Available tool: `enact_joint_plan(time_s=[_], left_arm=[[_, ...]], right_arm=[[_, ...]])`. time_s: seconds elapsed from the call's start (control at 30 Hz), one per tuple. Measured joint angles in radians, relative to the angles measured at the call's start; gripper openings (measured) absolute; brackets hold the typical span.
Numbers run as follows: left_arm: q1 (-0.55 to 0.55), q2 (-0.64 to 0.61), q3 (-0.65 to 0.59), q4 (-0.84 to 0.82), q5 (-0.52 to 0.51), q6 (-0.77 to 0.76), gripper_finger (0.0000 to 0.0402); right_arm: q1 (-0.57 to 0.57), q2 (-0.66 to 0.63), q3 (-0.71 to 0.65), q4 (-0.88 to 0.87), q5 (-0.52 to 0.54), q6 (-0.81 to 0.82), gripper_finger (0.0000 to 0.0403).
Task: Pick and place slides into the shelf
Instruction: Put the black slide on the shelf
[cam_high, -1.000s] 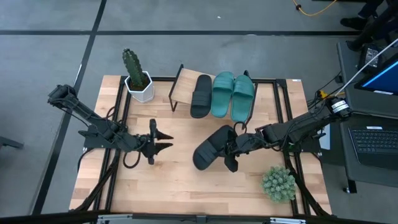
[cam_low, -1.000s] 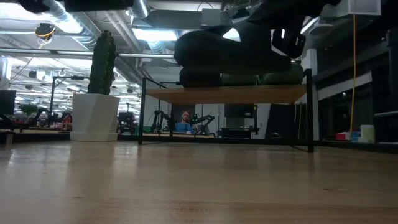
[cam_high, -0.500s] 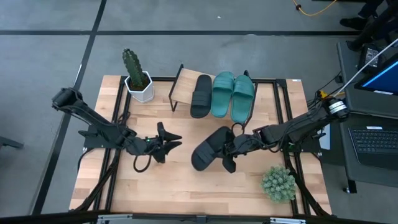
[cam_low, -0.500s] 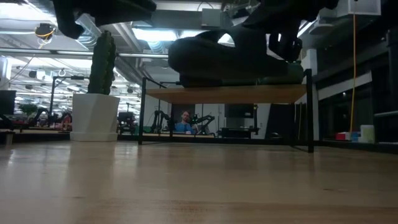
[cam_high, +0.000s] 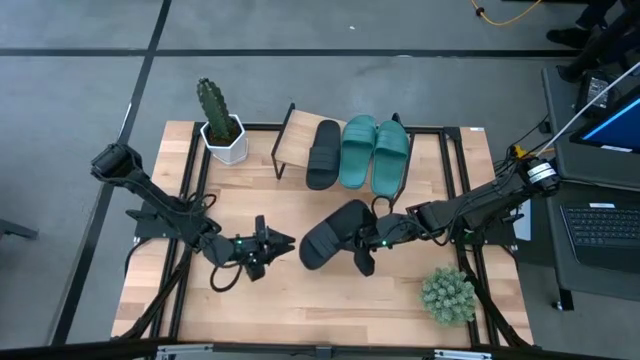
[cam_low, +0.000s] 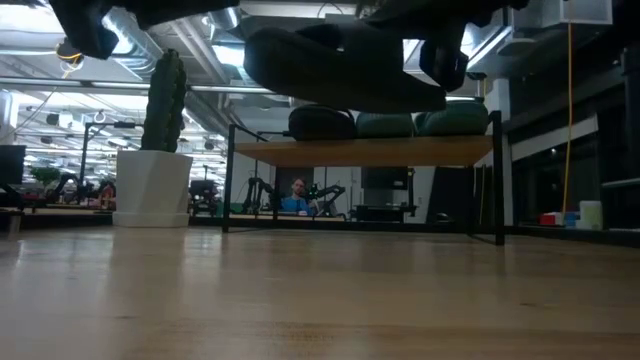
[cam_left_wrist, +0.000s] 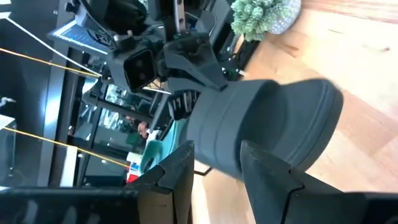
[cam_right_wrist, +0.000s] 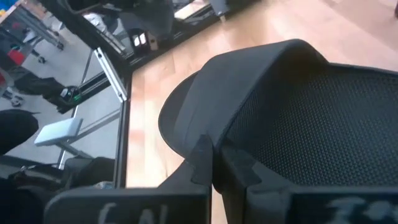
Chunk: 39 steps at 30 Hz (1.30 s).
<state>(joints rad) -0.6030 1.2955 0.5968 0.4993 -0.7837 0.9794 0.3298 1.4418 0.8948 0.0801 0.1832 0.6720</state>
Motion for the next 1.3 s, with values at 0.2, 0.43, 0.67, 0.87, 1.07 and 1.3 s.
enact_joint_plan(time_s=[0.2, 0.43, 0.67, 0.87, 1.07, 1.3], left_arm=[[0.001, 0.002, 0.037, -0.002, 0.000, -0.001, 0.0124], [0.016, 0.029, 0.074, -0.039, -0.059, -0.027, 0.0124], [0.028, 0.166, 0.185, -0.229, -0.170, -0.025, 0.0124], [0.051, 0.253, 0.257, -0.238, -0.220, 0.008, 0.0124], [0.069, 0.279, 0.273, -0.236, -0.201, 0.025, 0.0124], [0.072, 0.280, 0.273, -0.217, -0.164, 0.030, 0.0124]], right_arm=[[-0.011, 0.000, 0.000, 0.010, 0.023, 0.000, 0.0012], [-0.027, 0.000, 0.000, 0.019, 0.047, 0.001, 0.0012], [-0.027, 0.000, 0.000, 0.020, 0.046, 0.000, 0.0012], [-0.027, 0.000, 0.000, 0.020, 0.046, -0.017, 0.0012], [-0.027, 0.000, 0.000, 0.020, 0.045, -0.037, 0.0012], [-0.026, 0.000, 0.000, 0.020, 0.044, -0.052, 0.0012]])
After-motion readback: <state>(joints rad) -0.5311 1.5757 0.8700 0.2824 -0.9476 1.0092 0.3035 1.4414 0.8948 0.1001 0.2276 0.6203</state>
